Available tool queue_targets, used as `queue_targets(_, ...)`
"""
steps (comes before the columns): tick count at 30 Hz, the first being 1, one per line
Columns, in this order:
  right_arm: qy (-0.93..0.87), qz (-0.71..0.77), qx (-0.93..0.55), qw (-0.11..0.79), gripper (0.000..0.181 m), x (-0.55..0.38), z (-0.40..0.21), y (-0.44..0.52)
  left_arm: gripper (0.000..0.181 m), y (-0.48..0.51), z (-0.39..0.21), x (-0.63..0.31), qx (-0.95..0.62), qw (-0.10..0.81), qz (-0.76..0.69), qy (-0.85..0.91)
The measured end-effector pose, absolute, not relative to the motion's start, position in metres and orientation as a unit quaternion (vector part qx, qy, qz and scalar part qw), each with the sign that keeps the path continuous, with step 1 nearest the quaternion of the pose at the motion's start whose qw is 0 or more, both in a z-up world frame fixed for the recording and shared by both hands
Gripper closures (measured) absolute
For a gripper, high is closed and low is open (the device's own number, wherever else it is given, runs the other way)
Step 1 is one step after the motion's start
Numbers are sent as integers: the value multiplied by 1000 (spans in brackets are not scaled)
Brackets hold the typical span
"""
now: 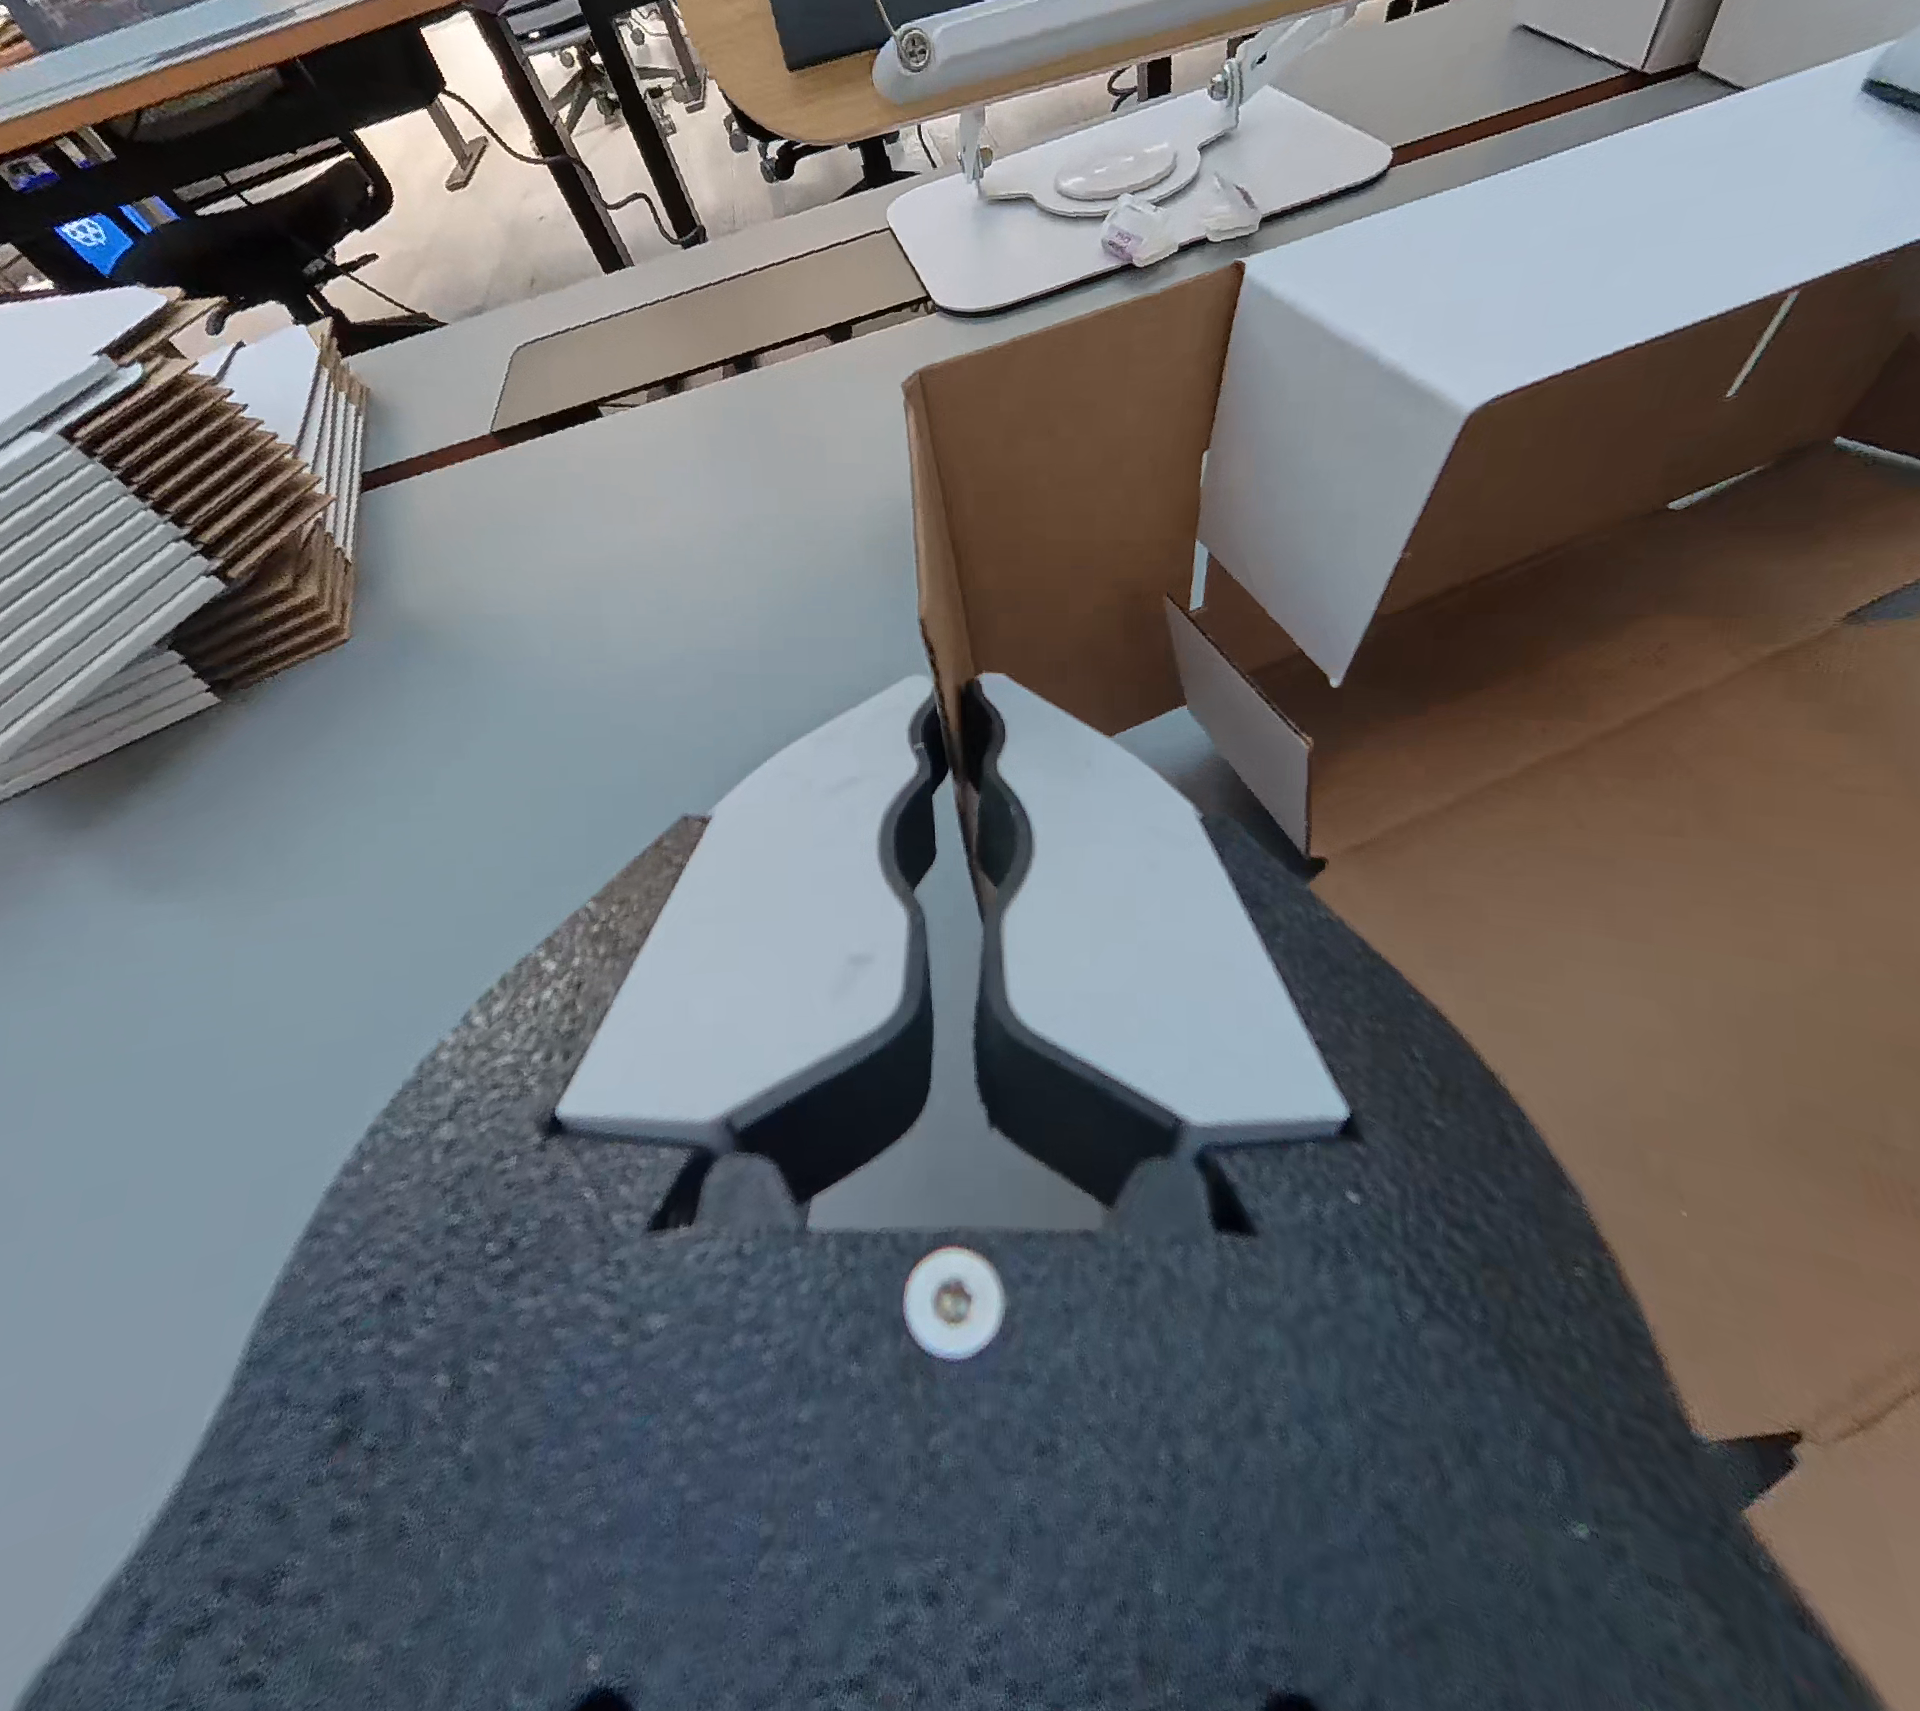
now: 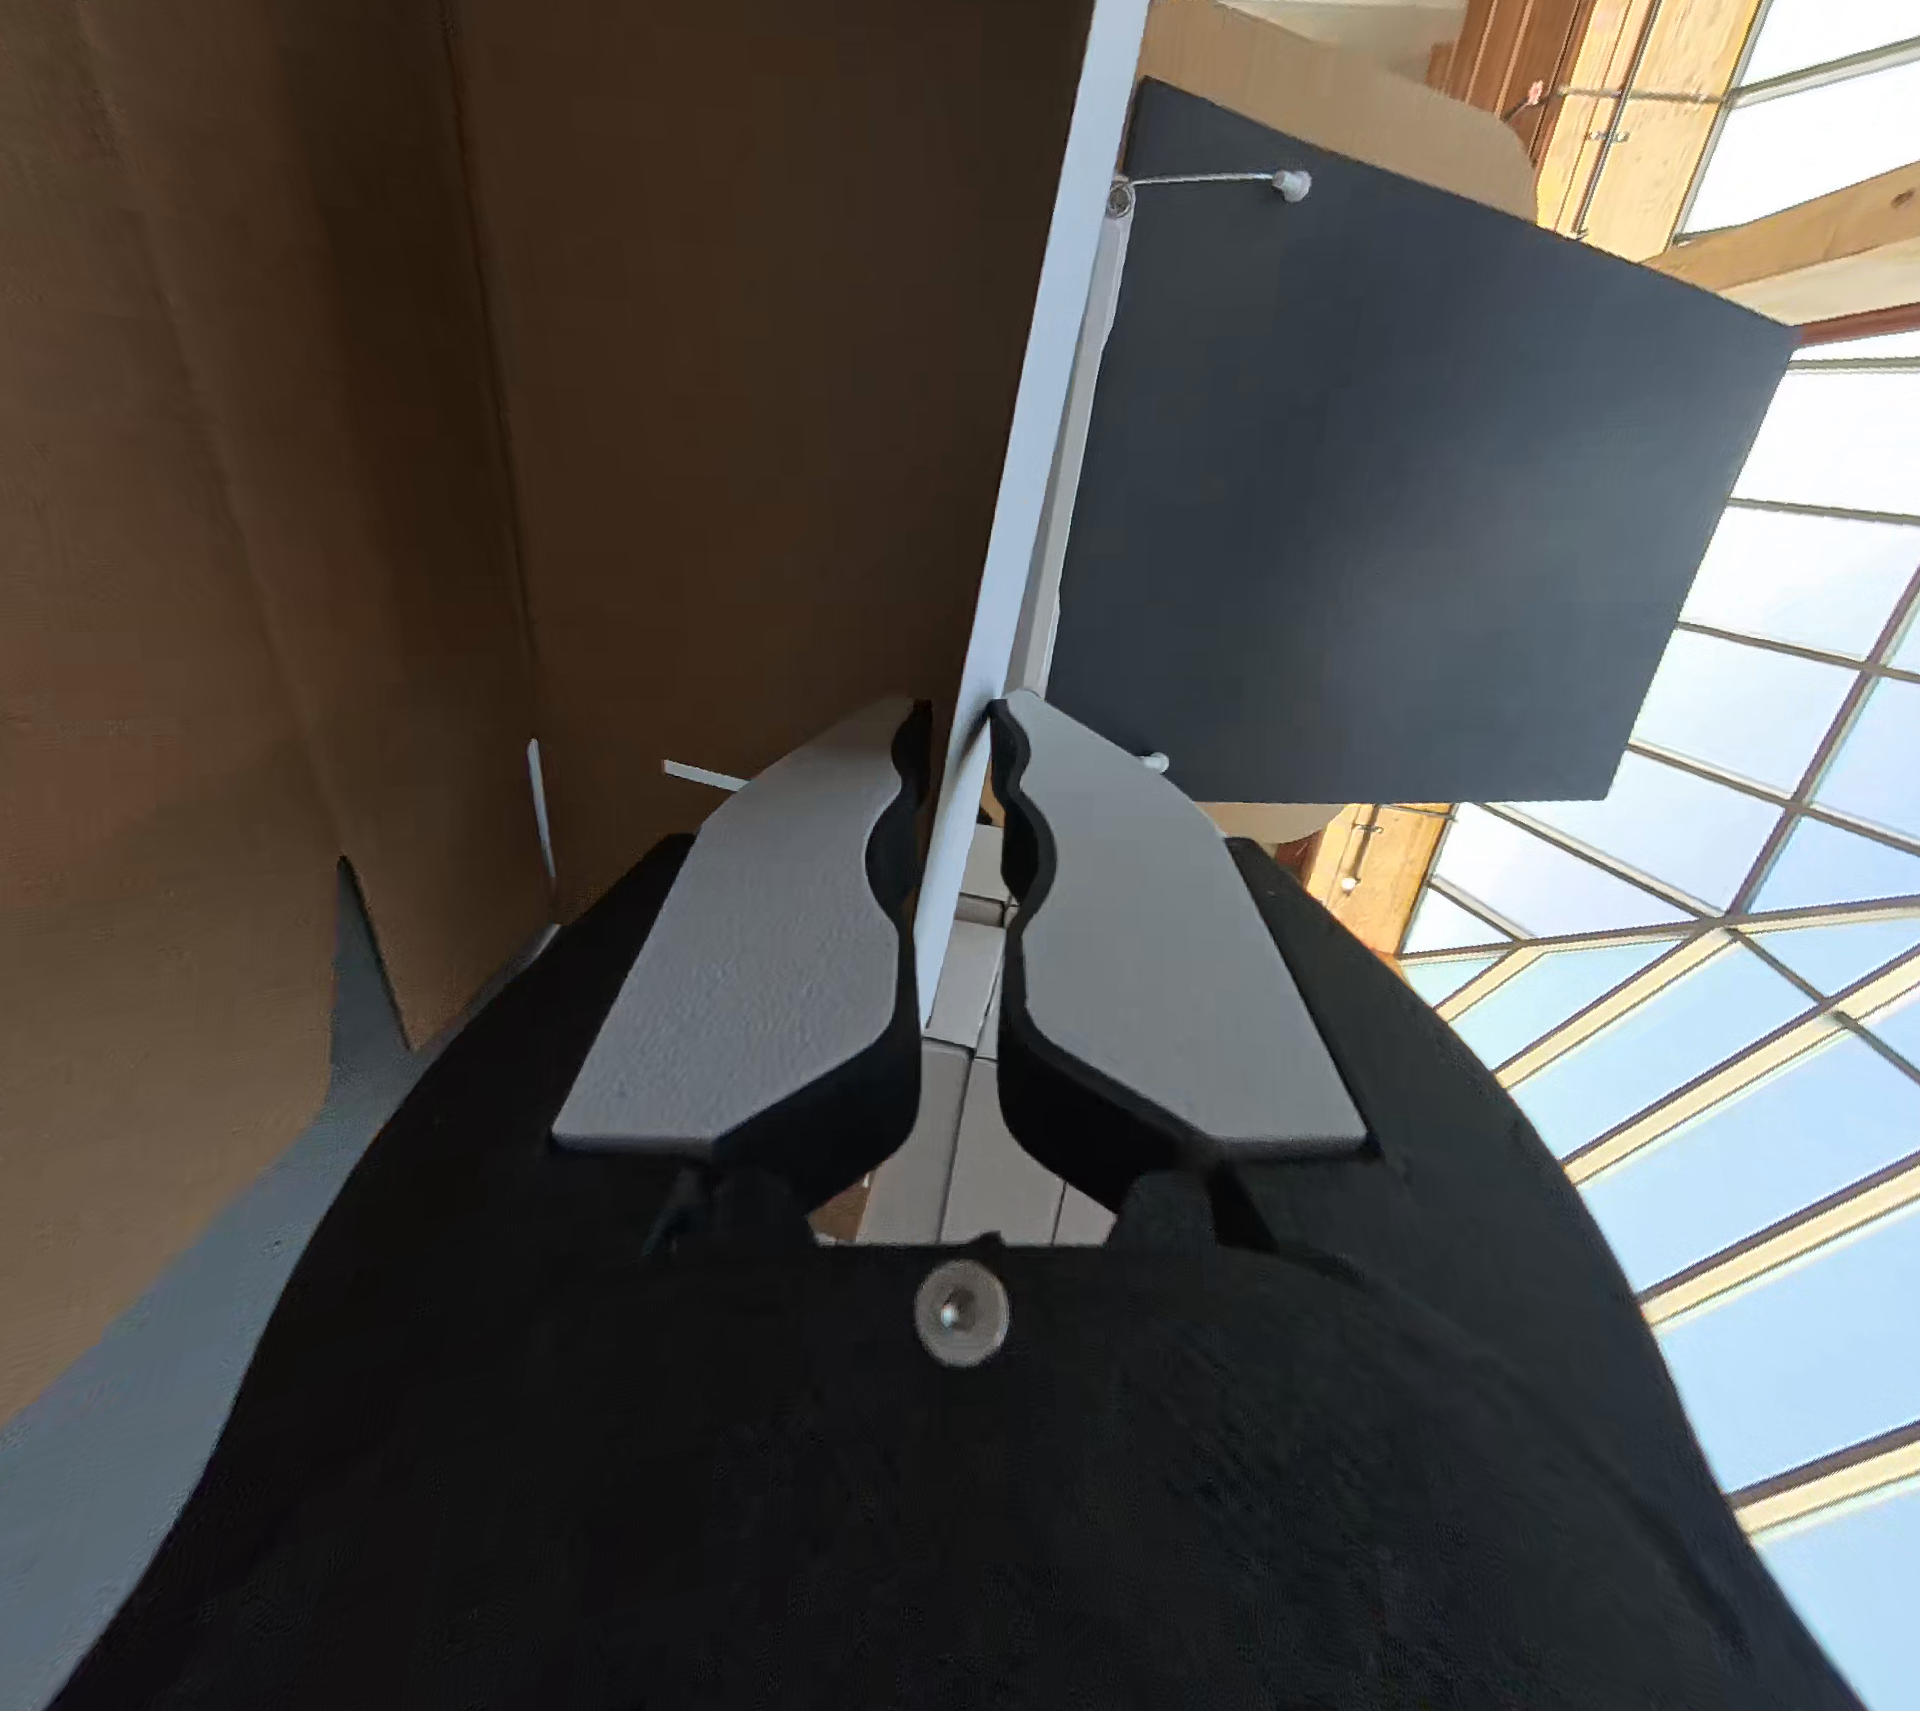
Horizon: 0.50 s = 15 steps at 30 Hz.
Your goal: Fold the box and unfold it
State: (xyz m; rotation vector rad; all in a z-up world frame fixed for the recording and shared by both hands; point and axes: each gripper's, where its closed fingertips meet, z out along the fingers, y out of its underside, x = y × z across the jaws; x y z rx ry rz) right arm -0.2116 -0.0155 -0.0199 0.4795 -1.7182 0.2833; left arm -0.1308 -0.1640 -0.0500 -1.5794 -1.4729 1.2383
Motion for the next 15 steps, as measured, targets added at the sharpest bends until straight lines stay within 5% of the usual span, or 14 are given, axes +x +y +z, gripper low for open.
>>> queue_targets(15, -761, 156, 113, 619, 179, -214, -20, -35, 180, -183, -64, -151, -543, 311, 469, -623)
